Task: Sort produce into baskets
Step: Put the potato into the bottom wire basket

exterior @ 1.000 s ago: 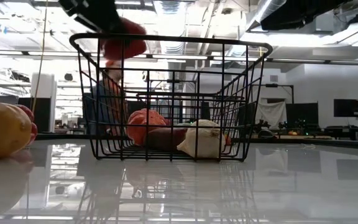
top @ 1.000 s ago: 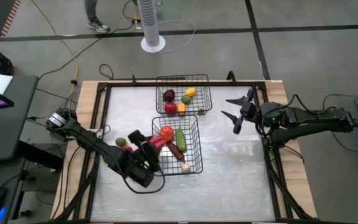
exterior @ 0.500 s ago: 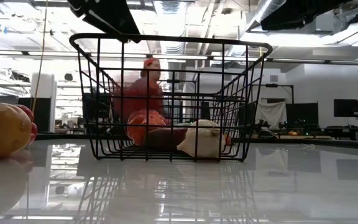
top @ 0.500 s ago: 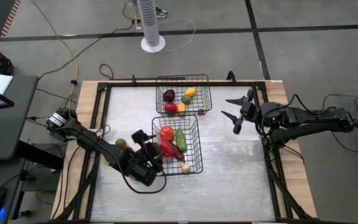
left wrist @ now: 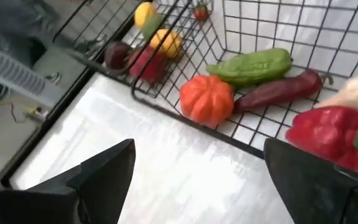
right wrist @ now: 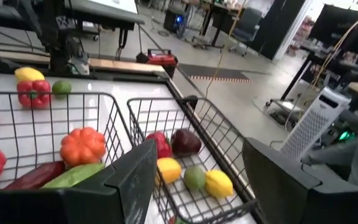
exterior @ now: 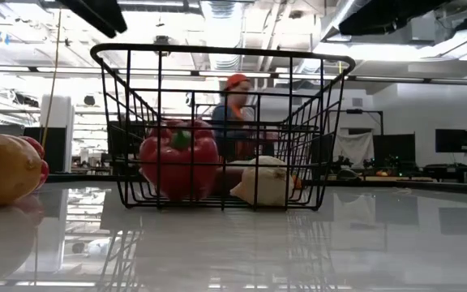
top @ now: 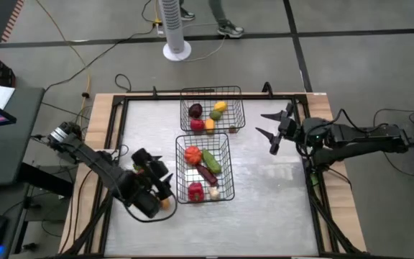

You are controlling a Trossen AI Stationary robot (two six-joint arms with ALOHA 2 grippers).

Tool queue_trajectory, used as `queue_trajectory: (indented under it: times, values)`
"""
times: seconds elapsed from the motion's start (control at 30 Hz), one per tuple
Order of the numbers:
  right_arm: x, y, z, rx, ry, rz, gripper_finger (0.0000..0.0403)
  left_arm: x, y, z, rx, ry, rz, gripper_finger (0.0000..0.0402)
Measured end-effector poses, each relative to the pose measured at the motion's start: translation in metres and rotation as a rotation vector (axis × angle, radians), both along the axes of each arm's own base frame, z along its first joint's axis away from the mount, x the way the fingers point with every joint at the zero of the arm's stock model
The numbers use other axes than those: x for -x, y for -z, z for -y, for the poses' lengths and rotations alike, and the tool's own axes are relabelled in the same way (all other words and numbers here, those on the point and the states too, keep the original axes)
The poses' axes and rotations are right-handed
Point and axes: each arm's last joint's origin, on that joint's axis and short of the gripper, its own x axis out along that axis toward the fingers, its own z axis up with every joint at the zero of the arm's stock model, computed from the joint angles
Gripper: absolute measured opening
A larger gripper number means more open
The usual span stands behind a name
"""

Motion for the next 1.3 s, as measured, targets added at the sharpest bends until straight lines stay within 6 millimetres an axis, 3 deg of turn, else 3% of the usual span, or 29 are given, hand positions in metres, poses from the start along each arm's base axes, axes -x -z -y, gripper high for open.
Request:
queue_trajectory:
  times: [0.3,0.63,1.07,1.3]
  values:
    - [-0.001,-0.007,-0.001,0.050,-0.029,0.047,0.0265,0.025,0.010,0.019,0.002,-0.078,0.004,0.0332]
    - [-0.002,-0.011,-0.001,0.078,-0.062,0.080,0.0265,0.039,0.070,0.012,0.087,-0.154,-0.154,0.0332]
    - [-0.002,-0.012,-0.001,0.080,-0.063,0.080,0.0265,0.054,0.103,0.003,0.115,-0.196,-0.193,0.0332]
    - [-0.004,-0.011,-0.001,0.081,-0.063,0.074,0.0265,0.069,0.111,-0.007,0.184,-0.213,-0.108,0.0332]
